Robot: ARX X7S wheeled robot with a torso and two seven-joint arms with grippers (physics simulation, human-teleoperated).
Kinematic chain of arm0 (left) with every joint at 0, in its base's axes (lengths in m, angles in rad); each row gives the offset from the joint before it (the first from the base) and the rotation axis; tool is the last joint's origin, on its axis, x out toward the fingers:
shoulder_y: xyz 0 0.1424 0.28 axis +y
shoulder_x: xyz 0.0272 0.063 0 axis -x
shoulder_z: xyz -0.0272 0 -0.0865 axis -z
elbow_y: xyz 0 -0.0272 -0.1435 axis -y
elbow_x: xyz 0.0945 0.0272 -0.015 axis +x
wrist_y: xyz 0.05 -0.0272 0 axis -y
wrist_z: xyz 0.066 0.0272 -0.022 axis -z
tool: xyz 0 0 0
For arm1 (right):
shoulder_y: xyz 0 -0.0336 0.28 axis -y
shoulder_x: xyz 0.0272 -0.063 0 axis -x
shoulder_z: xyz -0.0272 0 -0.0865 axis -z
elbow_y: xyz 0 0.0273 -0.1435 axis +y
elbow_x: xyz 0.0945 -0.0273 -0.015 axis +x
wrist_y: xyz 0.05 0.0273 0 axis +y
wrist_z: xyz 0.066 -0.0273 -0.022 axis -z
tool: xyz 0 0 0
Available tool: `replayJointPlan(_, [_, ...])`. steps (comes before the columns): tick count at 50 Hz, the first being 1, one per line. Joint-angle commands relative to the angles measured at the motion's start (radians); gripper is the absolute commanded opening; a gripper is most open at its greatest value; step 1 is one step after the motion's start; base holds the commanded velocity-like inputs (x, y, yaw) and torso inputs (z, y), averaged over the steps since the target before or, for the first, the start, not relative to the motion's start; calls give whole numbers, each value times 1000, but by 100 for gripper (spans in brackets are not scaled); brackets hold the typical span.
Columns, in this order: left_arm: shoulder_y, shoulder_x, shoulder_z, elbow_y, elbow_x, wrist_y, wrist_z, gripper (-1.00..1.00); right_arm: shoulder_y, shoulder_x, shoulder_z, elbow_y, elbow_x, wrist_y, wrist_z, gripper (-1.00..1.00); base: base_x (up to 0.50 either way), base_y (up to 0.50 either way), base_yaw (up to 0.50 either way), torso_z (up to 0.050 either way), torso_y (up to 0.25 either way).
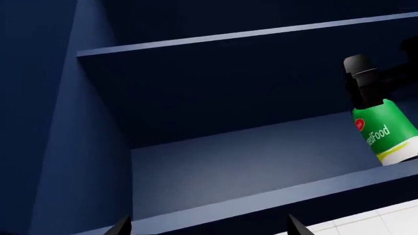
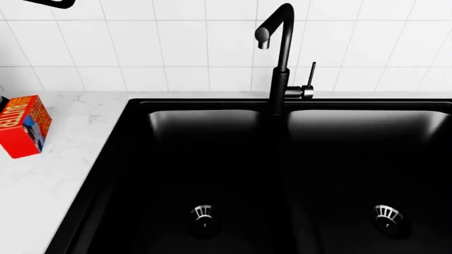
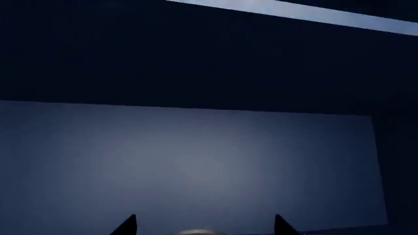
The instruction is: Pick the jam and canned food from the counter and place them in the cabinets closest to them.
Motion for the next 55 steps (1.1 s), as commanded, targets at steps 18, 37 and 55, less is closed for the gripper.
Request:
replayJointPlan(18, [37, -117, -105, 114, -138, 63, -86, 100, 32, -25, 298, -255, 406, 297, 389, 100, 0, 0, 0, 0, 0])
replayJointPlan(37, [110, -239, -79, 172, -149, 217, -127, 100, 63, 113, 135, -458, 831, 154, 639, 100, 0, 0, 0, 0, 0])
replayJointPlan(55, [-647, -524, 1131, 173, 88, 772, -239, 100, 63, 273, 0, -669, 993, -36, 639, 100, 0, 0, 0, 0, 0])
